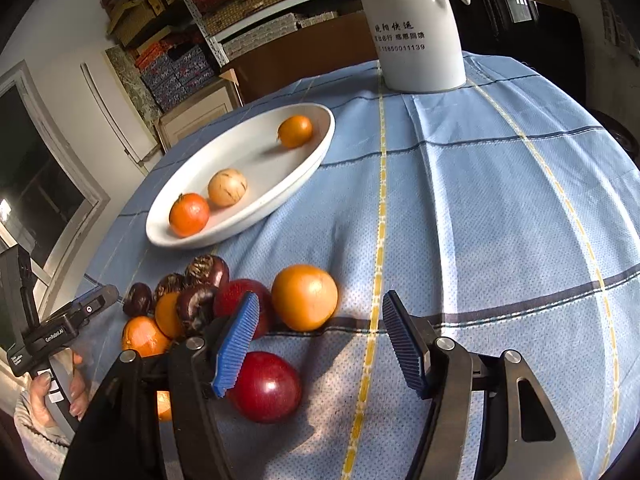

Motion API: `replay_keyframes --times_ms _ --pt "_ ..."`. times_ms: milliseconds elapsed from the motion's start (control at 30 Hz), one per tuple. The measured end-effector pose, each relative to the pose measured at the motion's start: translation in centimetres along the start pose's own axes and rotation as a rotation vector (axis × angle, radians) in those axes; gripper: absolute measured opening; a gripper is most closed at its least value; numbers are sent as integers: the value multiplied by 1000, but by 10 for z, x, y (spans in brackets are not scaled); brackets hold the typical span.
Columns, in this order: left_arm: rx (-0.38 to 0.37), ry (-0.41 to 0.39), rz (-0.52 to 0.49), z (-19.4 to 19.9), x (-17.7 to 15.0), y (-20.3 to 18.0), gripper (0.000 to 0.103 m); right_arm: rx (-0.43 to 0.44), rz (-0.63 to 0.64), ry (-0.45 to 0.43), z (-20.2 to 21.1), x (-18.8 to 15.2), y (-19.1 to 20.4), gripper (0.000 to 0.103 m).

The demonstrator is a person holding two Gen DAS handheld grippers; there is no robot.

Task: Organize fruits
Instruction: 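Grasp a dark brown fruit with the left gripper while the right gripper grasps a small orange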

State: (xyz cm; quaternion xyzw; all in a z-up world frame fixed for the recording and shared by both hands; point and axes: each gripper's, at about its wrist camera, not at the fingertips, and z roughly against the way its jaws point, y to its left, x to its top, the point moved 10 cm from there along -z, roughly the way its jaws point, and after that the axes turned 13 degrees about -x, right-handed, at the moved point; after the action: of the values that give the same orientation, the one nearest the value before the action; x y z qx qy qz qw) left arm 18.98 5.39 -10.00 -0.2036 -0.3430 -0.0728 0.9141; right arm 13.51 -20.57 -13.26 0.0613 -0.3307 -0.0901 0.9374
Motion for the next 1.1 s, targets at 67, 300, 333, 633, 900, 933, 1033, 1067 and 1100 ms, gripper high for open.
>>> replay_keyframes --times_ms 67,300,333,633,900,933,1033,1067,1100 --pt "-22 17 -11 -4 -3 -7 98 -6 13 13 -2 -5 2 65" --pt "-60 88 -39 -24 -10 -15 99 11 26 10 -3 -5 4 54" --pt "-55 87 -40 -23 -10 -14 99 28 27 9 -2 -5 6 46" --pt "-157 83 -71 -23 -9 -36 56 61 45 1 3 -6 14 36" --pt "-183 94 -90 -34 -3 -43 47 101 -5 8 2 -3 10 24" --pt "-197 95 -84 -33 -4 -42 46 107 -16 6 3 -2 8 21" --pt "-203 78 -98 -27 -3 -45 46 127 -37 10 4 0 6 13" --pt "-209 75 -103 -27 -2 -47 46 130 -35 17 2 -1 7 13" --pt "-209 79 -104 -27 -3 -46 46 131 -29 33 0 -2 9 15"
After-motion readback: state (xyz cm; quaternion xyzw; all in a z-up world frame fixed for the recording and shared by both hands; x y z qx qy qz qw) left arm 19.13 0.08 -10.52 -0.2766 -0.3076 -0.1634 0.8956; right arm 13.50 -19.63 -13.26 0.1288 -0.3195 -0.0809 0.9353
